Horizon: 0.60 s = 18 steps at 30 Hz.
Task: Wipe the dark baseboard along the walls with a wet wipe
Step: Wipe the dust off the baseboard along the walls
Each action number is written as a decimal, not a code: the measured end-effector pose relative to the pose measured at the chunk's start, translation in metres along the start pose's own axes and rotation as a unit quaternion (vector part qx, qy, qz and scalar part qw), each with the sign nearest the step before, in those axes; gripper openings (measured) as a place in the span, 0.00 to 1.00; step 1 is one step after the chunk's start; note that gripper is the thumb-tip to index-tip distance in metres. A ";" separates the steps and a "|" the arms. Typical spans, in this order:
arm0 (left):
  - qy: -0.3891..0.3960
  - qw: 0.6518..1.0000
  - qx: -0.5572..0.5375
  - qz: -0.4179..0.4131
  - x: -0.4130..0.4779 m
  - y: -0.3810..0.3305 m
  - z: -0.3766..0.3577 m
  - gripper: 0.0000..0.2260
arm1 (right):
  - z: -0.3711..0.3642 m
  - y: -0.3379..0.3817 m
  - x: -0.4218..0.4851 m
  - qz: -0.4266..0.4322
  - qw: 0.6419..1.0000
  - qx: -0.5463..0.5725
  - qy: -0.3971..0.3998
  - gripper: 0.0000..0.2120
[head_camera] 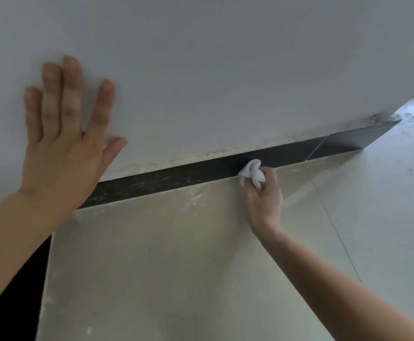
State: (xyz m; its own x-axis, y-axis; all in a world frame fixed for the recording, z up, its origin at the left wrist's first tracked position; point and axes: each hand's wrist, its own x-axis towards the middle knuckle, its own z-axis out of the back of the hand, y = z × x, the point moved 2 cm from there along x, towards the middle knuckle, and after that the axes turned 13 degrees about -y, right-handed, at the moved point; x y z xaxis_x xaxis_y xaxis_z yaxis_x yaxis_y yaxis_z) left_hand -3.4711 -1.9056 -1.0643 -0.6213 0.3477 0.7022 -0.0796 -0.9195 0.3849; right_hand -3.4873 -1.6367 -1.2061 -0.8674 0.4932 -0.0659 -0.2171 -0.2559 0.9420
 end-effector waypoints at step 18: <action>-0.013 1.000 0.003 -0.019 -0.013 0.013 -0.015 0.36 | -0.067 0.008 -0.086 0.130 0.973 -0.026 0.186 0.01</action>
State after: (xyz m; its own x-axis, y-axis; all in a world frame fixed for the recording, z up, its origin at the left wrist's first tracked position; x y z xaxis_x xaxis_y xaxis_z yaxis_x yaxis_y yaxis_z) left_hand -3.4756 -1.9249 -1.0773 -0.5976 0.3863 0.7026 -0.0968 -0.9046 0.4151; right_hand -3.4447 -1.7372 -1.2147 -0.9962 0.0725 0.0487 0.0177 -0.3787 0.9253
